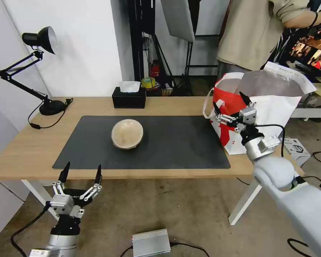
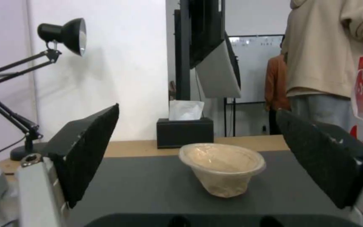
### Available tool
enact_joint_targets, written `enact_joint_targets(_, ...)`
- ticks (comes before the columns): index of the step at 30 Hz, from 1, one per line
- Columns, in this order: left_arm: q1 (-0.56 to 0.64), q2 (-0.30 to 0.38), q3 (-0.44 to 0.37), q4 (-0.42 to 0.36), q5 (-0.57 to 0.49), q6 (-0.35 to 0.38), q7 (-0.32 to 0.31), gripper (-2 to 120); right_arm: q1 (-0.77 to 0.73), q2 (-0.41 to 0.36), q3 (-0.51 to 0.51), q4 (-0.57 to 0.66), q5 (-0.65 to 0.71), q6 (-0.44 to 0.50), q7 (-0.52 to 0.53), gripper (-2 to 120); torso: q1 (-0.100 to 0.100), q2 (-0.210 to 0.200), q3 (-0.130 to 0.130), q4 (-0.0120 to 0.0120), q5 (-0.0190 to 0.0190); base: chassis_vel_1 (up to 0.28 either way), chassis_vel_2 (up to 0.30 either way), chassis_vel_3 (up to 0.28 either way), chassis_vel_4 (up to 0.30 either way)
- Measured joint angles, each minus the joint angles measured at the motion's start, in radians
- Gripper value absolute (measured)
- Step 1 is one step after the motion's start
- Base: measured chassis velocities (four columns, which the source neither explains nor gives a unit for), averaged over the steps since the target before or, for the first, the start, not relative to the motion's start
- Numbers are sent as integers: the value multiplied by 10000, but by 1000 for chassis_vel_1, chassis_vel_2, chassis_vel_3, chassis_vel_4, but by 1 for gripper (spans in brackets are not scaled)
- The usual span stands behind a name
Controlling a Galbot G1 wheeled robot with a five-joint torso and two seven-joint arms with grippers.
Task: Pick up the trash from the table and place it into the takeout bag.
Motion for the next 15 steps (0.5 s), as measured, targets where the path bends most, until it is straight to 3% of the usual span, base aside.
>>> enact_joint_targets(7, -100, -1, 199, 121, 111, -20, 11, 100, -1358, 498, 579, 322, -836, 379, -53, 100, -1, 0, 0, -2, 1, 0, 0, 0, 0)
enact_joint_targets(15, -203, 10, 599, 307, 336, -25, -63, 100, -1839, 841, 838, 547, -1226, 456, -63, 100, 0, 0, 0, 0, 0, 0, 0, 0, 0)
